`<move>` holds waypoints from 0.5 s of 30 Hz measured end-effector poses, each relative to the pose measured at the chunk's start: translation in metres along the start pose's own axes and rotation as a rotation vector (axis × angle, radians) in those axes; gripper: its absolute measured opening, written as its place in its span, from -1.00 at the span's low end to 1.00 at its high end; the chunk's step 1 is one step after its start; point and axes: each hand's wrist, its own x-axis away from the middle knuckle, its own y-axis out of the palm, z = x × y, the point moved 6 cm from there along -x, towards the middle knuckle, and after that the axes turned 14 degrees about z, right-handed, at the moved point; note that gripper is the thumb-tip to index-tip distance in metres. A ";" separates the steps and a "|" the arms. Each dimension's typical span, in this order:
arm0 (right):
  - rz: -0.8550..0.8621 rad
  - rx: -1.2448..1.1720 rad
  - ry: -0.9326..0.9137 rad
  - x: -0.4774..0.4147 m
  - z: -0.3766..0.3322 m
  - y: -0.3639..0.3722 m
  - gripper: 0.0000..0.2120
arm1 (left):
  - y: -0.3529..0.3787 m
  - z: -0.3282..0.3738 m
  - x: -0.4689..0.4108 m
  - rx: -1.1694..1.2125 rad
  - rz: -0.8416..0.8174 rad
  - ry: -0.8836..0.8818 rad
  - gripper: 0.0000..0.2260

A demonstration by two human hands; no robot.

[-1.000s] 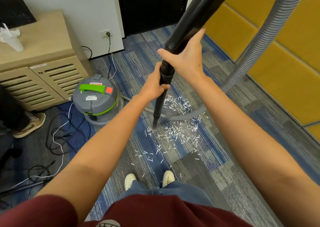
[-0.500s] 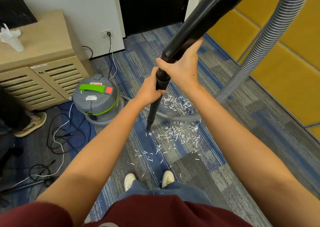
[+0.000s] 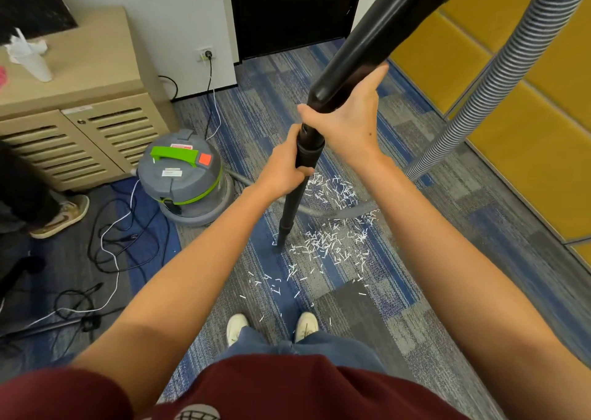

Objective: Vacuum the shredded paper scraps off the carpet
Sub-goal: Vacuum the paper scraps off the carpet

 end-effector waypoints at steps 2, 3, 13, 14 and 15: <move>0.009 0.010 -0.009 -0.002 0.001 -0.004 -0.29 | 0.004 0.003 0.000 0.008 -0.003 0.001 -0.40; 0.017 0.011 -0.012 -0.002 0.002 -0.006 -0.29 | 0.006 0.004 -0.001 0.005 -0.006 0.002 -0.40; 0.007 -0.004 -0.031 -0.002 0.003 -0.008 -0.26 | 0.008 0.006 0.000 0.000 -0.012 -0.015 -0.38; 0.005 -0.007 -0.032 -0.002 0.001 -0.007 -0.26 | 0.006 0.005 0.000 0.000 -0.005 -0.016 -0.39; 0.003 -0.010 -0.032 -0.004 -0.001 -0.006 -0.28 | 0.004 0.006 -0.001 -0.002 0.003 -0.011 -0.40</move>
